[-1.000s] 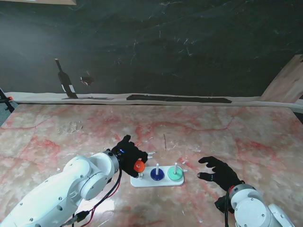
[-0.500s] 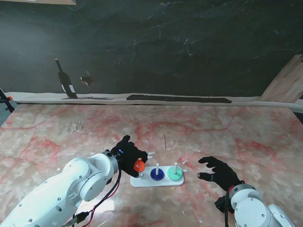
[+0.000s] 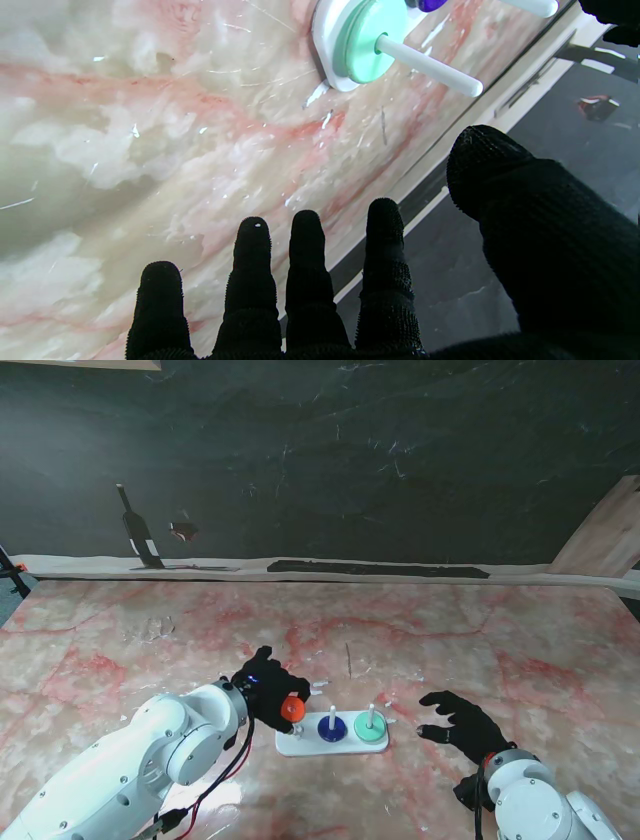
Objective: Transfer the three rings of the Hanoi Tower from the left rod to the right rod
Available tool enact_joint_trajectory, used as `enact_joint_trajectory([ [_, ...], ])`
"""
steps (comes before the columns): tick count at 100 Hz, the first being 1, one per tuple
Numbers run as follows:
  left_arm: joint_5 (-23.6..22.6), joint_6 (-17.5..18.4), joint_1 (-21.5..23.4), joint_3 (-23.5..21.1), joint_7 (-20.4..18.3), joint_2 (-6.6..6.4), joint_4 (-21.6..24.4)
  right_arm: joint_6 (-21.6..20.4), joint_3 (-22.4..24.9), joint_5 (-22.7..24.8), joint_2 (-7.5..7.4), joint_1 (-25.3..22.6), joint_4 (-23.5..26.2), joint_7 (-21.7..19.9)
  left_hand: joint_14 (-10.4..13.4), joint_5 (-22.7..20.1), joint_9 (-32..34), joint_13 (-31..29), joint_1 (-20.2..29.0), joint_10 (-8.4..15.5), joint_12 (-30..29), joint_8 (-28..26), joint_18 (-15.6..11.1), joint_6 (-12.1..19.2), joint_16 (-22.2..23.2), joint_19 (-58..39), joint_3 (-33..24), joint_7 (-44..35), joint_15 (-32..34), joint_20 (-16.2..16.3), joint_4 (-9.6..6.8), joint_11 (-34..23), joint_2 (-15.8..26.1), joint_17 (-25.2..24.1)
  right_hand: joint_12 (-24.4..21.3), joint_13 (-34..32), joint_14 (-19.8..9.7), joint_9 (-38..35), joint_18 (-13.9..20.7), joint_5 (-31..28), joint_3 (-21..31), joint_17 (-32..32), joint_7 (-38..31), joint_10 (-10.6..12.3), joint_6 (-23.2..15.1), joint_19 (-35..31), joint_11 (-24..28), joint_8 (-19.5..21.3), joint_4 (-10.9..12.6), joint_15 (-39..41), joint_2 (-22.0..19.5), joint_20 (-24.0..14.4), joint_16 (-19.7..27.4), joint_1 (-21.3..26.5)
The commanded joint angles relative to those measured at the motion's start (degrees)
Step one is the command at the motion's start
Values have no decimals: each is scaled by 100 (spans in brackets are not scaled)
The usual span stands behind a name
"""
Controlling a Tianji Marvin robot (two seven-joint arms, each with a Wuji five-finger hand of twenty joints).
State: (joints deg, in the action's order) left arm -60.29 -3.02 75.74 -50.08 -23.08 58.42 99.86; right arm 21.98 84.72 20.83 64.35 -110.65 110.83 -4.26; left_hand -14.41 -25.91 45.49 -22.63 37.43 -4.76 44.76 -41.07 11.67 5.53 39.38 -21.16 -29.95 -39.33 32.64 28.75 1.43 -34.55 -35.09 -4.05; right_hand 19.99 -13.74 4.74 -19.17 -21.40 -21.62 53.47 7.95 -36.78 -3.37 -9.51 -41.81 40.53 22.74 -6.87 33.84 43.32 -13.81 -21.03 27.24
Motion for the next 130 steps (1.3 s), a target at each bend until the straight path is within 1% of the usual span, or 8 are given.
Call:
enact_joint_trajectory([
  [1, 32, -26, 18, -14, 4, 6, -22, 3, -17, -2, 7, -36, 12, -2, 9, -432, 131, -96, 358, 130, 79, -24, 62, 238, 67, -47, -591, -555, 106, -69, -83, -109, 207, -23, 27, 25, 25, 95, 69, 206, -143, 21, -66, 14, 56, -104, 60, -26, 196, 32, -36, -132, -47, 40],
  [59, 220, -47, -94, 58, 86, 22, -149, 24, -6, -19, 11, -53, 26, 6, 32, -426, 119, -94, 372, 137, 96, -27, 51, 249, 74, -64, -565, -565, 104, -52, -84, -115, 217, -19, 27, 22, 29, 97, 69, 207, -143, 22, -67, 9, 53, -107, 61, -26, 199, 38, -37, -129, -49, 43],
  [130, 342, -65, -16, 52, 183, 21, -324, 20, -20, 11, 0, -29, 13, -29, 28, -416, 108, -86, 377, 143, 128, -24, 53, 242, 78, -80, -556, -563, 104, -45, -90, -110, 228, -20, 26, 23, 30, 103, 73, 208, -149, 22, -69, 10, 58, -120, 58, -26, 199, 39, -36, -136, -49, 48],
])
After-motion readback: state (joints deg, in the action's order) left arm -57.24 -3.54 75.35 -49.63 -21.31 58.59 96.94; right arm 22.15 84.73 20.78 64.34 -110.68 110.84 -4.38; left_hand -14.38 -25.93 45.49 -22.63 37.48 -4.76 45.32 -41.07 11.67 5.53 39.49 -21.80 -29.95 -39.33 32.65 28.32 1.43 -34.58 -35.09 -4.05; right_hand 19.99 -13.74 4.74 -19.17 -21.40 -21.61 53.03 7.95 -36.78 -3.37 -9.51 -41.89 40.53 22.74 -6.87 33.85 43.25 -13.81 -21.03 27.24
